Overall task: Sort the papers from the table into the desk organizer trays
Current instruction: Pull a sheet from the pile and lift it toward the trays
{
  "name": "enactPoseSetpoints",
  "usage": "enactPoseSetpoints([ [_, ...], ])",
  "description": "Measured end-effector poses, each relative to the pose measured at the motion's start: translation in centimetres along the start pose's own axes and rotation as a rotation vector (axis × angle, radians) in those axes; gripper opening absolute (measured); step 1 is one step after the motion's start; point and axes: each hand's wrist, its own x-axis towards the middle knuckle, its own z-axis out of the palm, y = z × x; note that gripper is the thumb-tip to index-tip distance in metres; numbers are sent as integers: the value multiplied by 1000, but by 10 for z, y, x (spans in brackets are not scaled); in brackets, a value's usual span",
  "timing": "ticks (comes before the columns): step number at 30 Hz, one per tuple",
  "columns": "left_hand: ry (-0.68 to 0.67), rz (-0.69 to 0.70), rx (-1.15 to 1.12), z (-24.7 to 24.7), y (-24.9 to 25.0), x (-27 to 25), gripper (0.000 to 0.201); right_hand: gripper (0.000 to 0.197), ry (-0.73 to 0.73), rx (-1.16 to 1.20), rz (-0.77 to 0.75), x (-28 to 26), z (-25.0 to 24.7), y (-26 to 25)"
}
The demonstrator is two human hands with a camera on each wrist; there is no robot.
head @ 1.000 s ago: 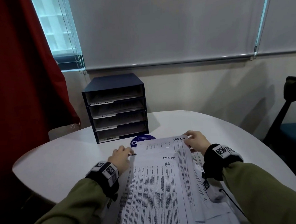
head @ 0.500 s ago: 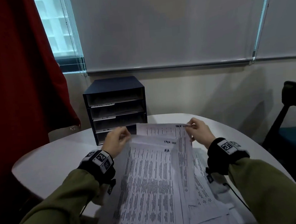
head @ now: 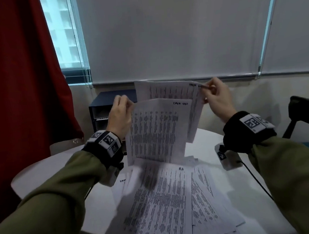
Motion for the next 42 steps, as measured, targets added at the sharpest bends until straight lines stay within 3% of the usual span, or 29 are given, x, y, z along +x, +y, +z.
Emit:
enactPoseSetpoints([
  [7,133,-24,-67,-17,18,36,8,24,-116,216,-29,9,4,-36],
  [13,122,-240,-124,-17,7,20,11,21,-223,300,97,-17,10,-29],
  [16,126,-329,-93,-13,-1,-1,15,9,-393,425,213,-49,15,-20],
  [19,142,-424,-118,-9,0,-19,13,33,-562,504,320,-86,28,-6],
  [22,183,-524,-203,-3,0,-25,16,48,-493,524,391,-107,47,7],
  [25,263,-538,-269,-5,6,-23,10,29,-358,512,446,-105,59,3],
  [27,293,-503,-282,-8,11,-20,8,19,-352,527,433,-99,62,-7],
  [30,292,-418,-339,-13,20,-22,37,13,-343,579,431,-94,64,-20],
  [32,264,-412,-335,-13,27,-31,57,14,-359,596,431,-98,65,-21],
  [34,209,-461,-341,-10,31,-46,63,19,-378,553,432,-109,68,-14],
  [38,117,-665,-351,7,13,-81,57,30,-370,427,543,-139,81,11],
  [42,-167,-921,-399,25,-18,-118,46,34,-420,286,680,-162,93,39],
])
